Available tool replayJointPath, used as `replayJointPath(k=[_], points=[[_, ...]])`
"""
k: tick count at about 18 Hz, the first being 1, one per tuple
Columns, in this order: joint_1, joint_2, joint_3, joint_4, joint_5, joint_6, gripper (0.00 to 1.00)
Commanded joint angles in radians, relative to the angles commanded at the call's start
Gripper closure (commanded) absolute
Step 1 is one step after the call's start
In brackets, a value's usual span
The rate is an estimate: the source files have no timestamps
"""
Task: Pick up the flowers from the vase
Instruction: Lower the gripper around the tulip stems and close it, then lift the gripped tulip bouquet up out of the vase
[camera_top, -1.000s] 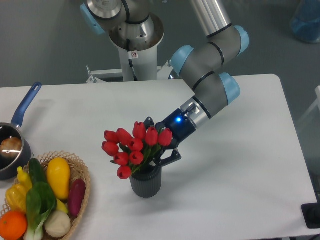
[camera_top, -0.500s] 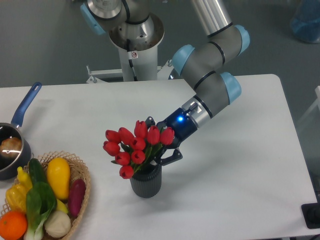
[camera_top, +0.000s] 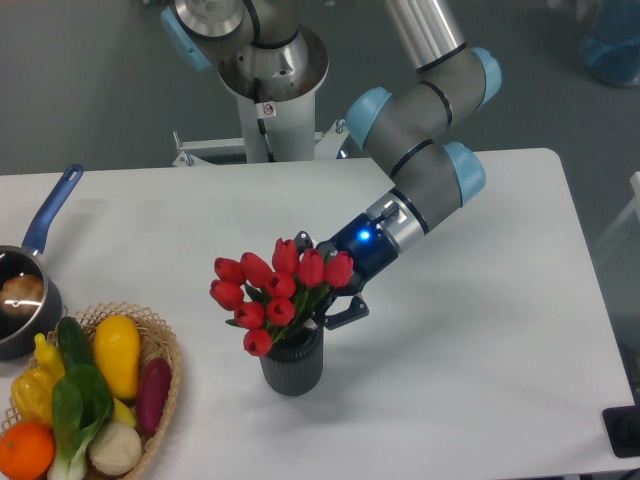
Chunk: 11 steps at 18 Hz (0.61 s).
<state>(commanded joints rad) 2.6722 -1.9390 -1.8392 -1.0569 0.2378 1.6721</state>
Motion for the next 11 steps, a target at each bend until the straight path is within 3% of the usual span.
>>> replayJointPath(k=[11], points=[[0.017,0.040,-0.002,0.002,-0.055,-0.068,0.46]])
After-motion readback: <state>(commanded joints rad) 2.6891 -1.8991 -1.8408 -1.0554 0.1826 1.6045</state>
